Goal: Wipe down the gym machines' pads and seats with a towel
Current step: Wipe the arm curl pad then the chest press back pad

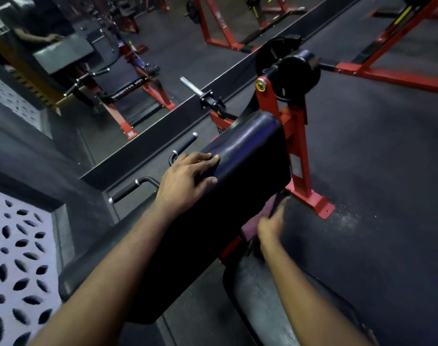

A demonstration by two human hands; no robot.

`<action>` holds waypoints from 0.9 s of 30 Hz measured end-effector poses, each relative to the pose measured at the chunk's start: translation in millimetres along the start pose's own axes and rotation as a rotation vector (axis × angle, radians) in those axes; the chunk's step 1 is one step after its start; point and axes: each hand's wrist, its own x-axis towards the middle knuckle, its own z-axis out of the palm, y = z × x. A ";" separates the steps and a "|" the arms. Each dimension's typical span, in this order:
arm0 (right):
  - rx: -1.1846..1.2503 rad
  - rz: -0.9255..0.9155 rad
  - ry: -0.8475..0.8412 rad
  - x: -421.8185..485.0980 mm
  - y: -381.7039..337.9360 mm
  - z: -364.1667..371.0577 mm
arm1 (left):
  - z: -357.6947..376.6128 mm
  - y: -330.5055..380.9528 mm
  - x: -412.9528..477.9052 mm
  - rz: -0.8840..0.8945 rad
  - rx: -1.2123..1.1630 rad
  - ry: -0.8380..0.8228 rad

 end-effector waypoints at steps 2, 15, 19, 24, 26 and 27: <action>0.057 0.021 0.119 20.7 -30.1 -4.5 | 4.1 -2.4 -0.7 0.027 -0.026 0.017; -0.225 0.033 0.193 16.9 -44.1 6.7 | 9.0 -1.5 -4.4 0.072 0.009 0.045; 0.160 0.062 0.192 77.9 -32.1 -10.7 | 11.6 -1.5 -5.2 0.067 0.030 0.039; 0.325 0.155 -0.037 59.7 15.3 12.3 | 11.8 0.2 -3.8 0.069 0.055 0.035; 0.371 0.202 -0.208 22.4 44.1 16.1 | 11.5 1.2 -4.1 0.063 0.066 0.030; 0.366 0.199 -0.297 5.9 55.3 14.6 | 11.0 1.2 -4.6 0.060 0.074 0.027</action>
